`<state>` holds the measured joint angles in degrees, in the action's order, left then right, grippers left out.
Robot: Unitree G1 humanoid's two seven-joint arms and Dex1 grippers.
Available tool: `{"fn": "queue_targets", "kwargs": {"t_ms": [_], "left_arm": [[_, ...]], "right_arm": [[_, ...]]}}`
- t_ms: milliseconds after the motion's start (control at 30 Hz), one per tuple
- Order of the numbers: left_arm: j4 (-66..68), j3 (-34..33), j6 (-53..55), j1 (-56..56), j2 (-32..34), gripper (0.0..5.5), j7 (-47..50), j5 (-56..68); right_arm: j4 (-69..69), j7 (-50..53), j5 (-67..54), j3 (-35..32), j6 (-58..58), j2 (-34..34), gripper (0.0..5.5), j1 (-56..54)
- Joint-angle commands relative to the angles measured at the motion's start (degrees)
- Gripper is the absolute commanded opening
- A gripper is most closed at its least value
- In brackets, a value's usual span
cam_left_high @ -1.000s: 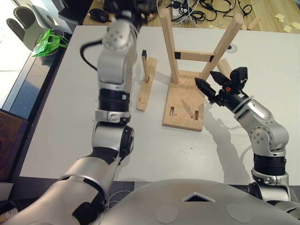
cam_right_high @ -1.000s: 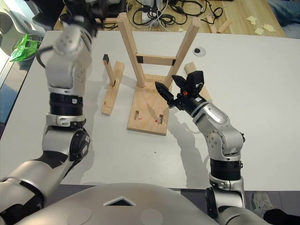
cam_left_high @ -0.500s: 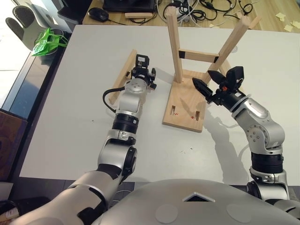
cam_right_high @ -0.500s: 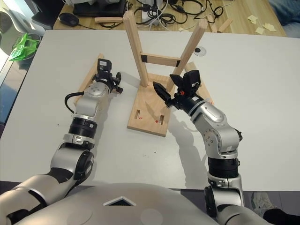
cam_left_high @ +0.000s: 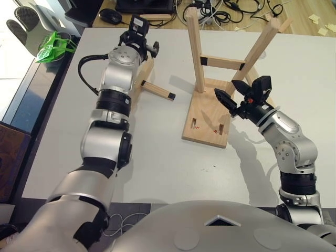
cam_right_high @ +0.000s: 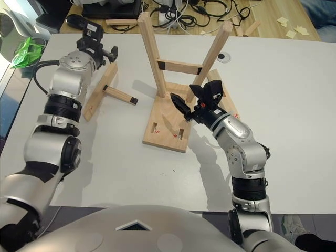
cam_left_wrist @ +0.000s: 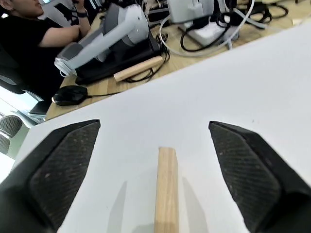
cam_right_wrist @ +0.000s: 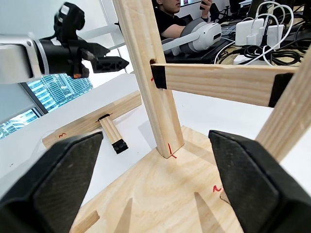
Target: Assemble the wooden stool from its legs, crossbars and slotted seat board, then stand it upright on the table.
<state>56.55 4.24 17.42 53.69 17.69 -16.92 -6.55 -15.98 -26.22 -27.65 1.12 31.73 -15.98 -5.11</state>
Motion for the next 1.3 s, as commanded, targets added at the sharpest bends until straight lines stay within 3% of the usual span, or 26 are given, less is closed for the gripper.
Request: {"fn": "queue_targets", "kwargs": {"t_ms": [33,167,1033,1300], "left_arm": [[14.04,3.87,-4.46,5.73,2.00,4.86,-7.06,-4.71],[19.51,5.11,-5.03,7.79,1.50,5.11,-9.67,-7.24],[22.01,3.52,-0.08,5.26,1.76,1.38,-15.19,-10.05],[21.18,2.32,-0.95,6.74,2.60,1.07,-20.33,-8.89]], "right_arm": [[0.11,0.00,1.08,0.72,-0.66,0.23,4.03,-0.56],[0.10,-0.27,1.49,1.47,-0.88,0.34,4.03,-0.58],[1.58,-1.27,4.19,4.30,-2.36,0.97,4.03,-1.52],[2.03,-1.13,4.91,3.95,-3.12,1.61,4.03,-1.21]]}}
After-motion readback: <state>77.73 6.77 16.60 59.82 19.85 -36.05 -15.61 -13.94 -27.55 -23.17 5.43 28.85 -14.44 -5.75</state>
